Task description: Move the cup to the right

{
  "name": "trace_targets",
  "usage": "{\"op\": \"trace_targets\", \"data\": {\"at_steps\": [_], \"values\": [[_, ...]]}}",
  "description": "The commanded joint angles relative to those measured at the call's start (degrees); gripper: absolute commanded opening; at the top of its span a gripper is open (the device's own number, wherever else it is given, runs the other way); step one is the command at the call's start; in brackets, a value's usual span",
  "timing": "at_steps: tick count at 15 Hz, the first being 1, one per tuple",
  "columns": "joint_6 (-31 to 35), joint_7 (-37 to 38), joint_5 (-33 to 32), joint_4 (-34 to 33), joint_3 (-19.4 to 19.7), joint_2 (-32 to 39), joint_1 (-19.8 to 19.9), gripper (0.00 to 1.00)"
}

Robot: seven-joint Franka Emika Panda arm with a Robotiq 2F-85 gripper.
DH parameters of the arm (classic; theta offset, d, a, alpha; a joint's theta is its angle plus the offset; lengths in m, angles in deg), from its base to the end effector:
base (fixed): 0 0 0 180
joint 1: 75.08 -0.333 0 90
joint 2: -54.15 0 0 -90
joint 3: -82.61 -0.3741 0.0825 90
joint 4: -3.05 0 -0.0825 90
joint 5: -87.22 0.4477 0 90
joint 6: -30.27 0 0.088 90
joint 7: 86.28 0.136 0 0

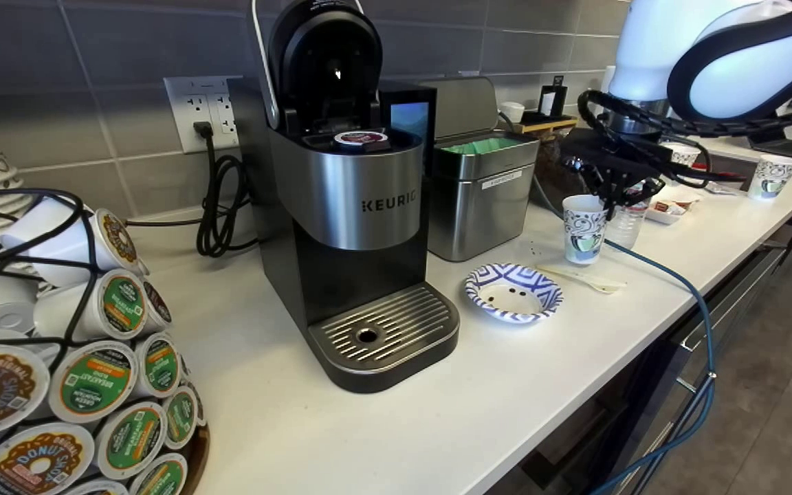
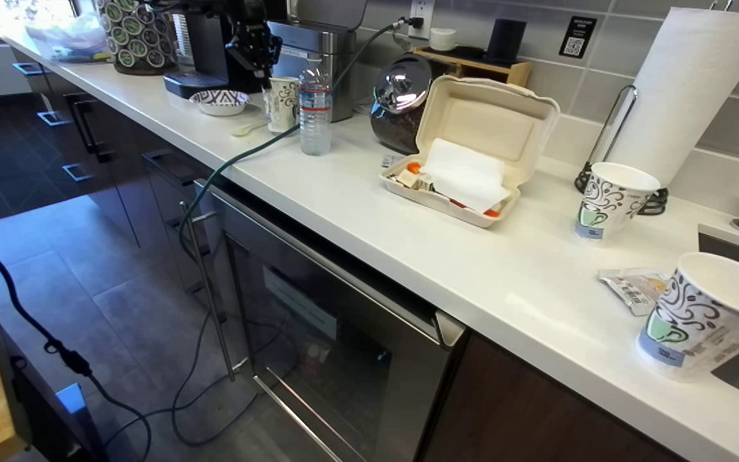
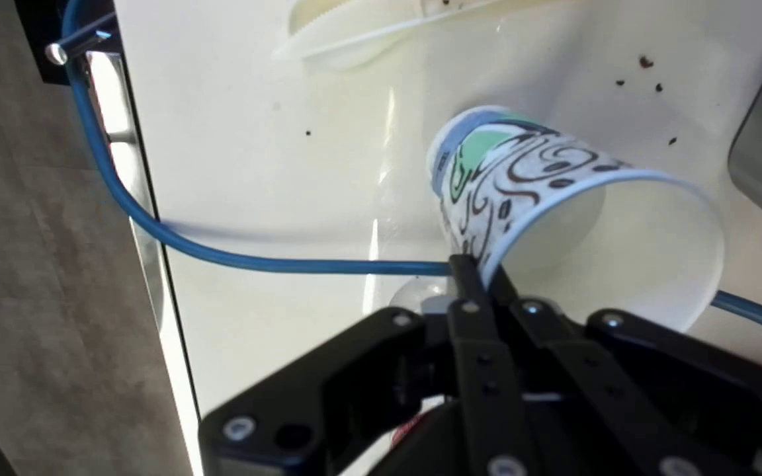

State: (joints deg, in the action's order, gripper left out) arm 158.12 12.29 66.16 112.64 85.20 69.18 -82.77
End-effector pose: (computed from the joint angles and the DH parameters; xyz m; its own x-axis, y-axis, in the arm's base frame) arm 0.6884 0.0436 0.3590 0.1424 -0.9432 0.3002 -0.9834 -0.1694 -0.0658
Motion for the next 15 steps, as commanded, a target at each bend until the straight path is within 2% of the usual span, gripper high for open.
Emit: {"op": "trace_targets", "data": {"at_steps": [1, 4, 6, 7, 11, 15], "values": [[-5.4, -8.0, 3.5, 0.0, -0.5, -6.5, 2.0, 0.01], [-8.8, -15.9, 9.9, -1.9, -0.5, -10.7, 4.3, 0.01], [-12.7, -22.9, 17.3, -4.3, -0.2, -12.8, 6.3, 0.01], [-14.4, -23.8, 19.1, -5.6, 0.3, -13.5, 7.2, 0.01], [-16.7, -19.6, 22.1, -10.7, 2.7, -14.5, 10.8, 0.01], [-15.0, -11.5, 17.1, -14.1, 5.3, -13.4, 14.1, 0.01]]}}
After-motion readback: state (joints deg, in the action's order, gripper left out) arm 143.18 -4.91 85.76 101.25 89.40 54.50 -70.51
